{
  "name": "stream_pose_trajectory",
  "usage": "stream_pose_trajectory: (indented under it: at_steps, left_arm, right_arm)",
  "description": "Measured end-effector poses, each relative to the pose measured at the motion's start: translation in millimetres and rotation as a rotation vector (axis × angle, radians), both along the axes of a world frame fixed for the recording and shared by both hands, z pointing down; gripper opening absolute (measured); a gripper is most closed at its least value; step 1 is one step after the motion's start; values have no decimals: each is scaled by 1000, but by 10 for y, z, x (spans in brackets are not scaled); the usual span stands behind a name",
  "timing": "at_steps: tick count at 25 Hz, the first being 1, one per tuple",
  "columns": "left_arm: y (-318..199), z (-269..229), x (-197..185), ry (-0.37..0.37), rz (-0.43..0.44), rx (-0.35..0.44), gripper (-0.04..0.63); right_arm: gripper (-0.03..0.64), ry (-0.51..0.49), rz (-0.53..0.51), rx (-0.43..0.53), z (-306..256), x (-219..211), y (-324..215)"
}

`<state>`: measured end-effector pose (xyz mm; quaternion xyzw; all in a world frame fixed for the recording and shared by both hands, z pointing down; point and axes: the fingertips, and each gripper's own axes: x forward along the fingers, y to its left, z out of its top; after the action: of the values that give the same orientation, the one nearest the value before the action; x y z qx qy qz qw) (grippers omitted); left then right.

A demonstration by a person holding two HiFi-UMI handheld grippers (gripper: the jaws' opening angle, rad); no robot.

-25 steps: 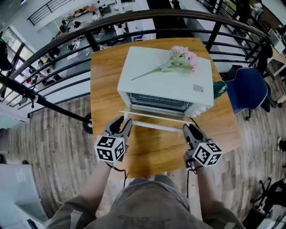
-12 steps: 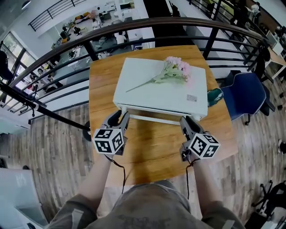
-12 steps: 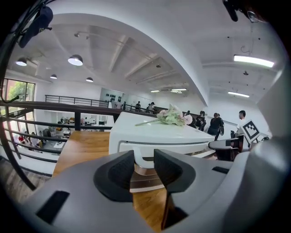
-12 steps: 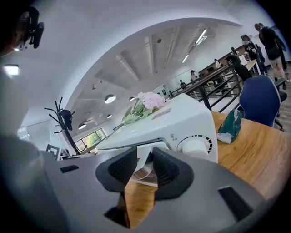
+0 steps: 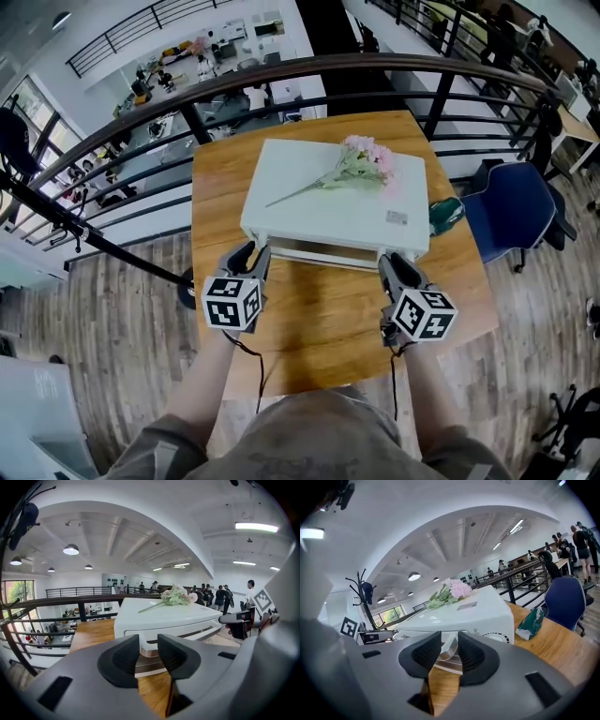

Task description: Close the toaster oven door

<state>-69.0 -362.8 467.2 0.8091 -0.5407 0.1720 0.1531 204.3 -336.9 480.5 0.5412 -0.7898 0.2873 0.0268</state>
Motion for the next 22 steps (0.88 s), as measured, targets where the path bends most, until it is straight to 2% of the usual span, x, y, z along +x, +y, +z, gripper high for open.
stream_pose_trajectory:
  at_steps: [3, 7, 14, 19, 22]
  left_arm:
    - [196, -215, 23, 1, 19, 47, 124]
    - [468, -643, 83, -5, 83, 135, 99]
    - [833, -1760, 117, -42, 151, 390, 66]
    - [1164, -2343, 151, -42, 187, 521, 55]
    - [1368, -2521, 166, -56, 208, 562, 46]
  right_arm:
    - [115, 12, -35, 52, -288, 21, 141]
    - [85, 52, -82, 186, -897, 26, 334]
    - [59, 76, -137, 475, -2077, -140, 765]
    - [55, 100, -178, 591, -2565, -348, 1129]
    - [48, 108, -159, 645, -2758, -399, 1331]
